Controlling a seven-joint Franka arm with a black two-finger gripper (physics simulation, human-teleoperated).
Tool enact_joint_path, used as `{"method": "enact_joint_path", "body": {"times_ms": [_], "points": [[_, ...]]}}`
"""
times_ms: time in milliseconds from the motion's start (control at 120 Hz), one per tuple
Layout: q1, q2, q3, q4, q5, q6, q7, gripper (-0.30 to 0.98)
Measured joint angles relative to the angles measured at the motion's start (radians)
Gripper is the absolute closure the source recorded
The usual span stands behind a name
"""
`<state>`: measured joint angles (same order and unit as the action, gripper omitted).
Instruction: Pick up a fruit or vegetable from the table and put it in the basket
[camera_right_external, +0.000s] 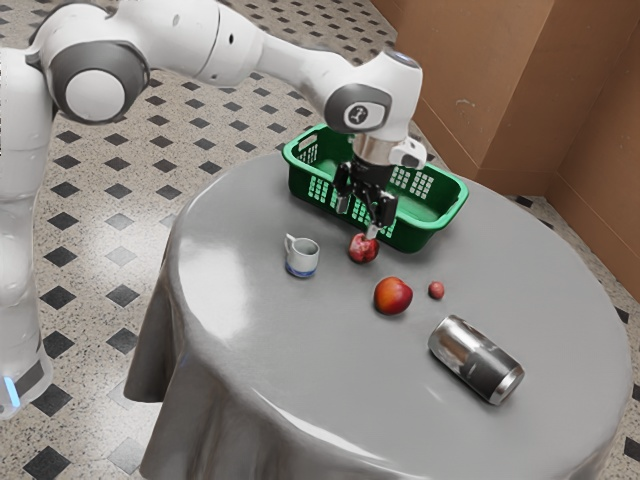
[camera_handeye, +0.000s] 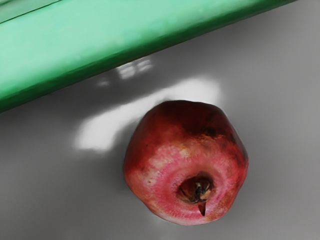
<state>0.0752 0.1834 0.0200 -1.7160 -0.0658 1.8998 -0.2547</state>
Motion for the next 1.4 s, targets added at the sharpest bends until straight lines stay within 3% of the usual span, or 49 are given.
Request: {"method": "enact_joint_path", "body": {"times_ms": [1400], "points": [[-0.005,0.150,-0.003,0.071,-0.019,0.035,-0.035,0.00]]}}
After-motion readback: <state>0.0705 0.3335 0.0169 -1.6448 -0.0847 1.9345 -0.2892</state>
